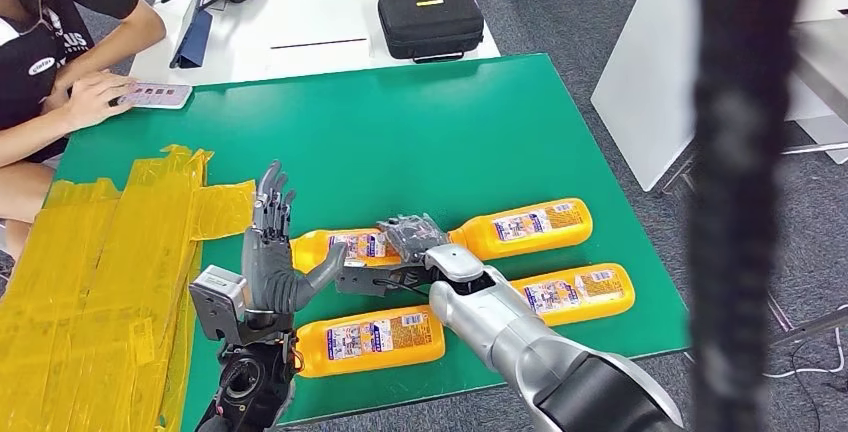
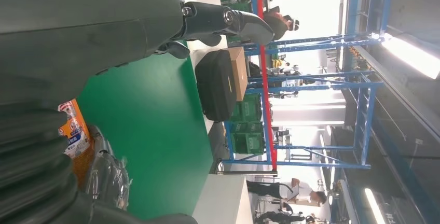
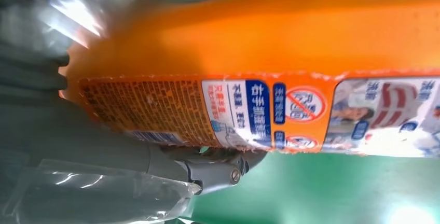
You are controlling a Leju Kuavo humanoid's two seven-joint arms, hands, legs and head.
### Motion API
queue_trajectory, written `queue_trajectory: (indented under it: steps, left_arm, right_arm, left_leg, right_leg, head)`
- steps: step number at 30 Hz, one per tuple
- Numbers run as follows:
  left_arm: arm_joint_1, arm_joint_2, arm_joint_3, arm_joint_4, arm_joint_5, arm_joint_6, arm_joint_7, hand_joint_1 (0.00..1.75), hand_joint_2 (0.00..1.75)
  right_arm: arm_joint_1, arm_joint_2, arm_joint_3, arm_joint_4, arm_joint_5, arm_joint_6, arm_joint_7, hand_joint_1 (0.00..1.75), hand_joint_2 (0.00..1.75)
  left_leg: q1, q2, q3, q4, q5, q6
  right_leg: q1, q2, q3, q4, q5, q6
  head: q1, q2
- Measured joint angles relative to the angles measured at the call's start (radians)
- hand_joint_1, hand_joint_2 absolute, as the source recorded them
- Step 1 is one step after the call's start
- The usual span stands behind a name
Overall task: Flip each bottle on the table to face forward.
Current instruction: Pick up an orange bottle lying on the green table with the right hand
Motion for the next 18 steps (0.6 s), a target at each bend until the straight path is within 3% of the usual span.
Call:
queue_trajectory:
  steps: [7, 11, 15, 18]
  left_arm:
    - [-0.005, 0.000, 0.001, 0.008, 0.000, -0.002, 0.000, 0.00, 1.75]
    - [-0.003, 0.000, 0.001, 0.008, 0.000, -0.001, 0.000, 0.00, 1.75]
    - [0.004, 0.000, 0.006, 0.003, 0.011, 0.000, 0.000, 0.00, 1.75]
    - [0.010, 0.000, 0.016, -0.009, 0.048, -0.022, 0.012, 0.00, 1.75]
  right_arm:
    - [0.005, 0.003, -0.014, 0.008, -0.008, -0.086, -0.010, 1.75, 1.75]
    - [0.030, 0.003, -0.062, -0.015, -0.073, -0.264, -0.060, 1.75, 1.75]
    - [0.083, 0.002, -0.160, -0.093, -0.290, -0.468, -0.243, 1.75, 1.75]
    - [0.143, 0.002, -0.249, -0.184, -0.496, -0.531, -0.416, 1.75, 1.75]
  left_leg:
    - [0.000, 0.000, 0.000, 0.000, 0.000, 0.000]
    - [0.000, 0.000, 0.000, 0.000, 0.000, 0.000]
    - [0.000, -0.001, -0.001, 0.000, 0.000, 0.000]
    - [0.000, -0.001, -0.001, 0.000, 0.000, 0.000]
  right_leg:
    - [0.000, 0.000, 0.000, 0.000, 0.000, 0.000]
    - [0.000, 0.000, 0.000, 0.000, 0.000, 0.000]
    - [0.000, 0.000, 0.000, 0.000, 0.000, 0.000]
    - [0.000, 0.000, 0.000, 0.000, 0.000, 0.000]
  head:
    - [0.000, 0.000]
    - [0.000, 0.000]
    - [0.000, 0.000]
    - [0.000, 0.000]
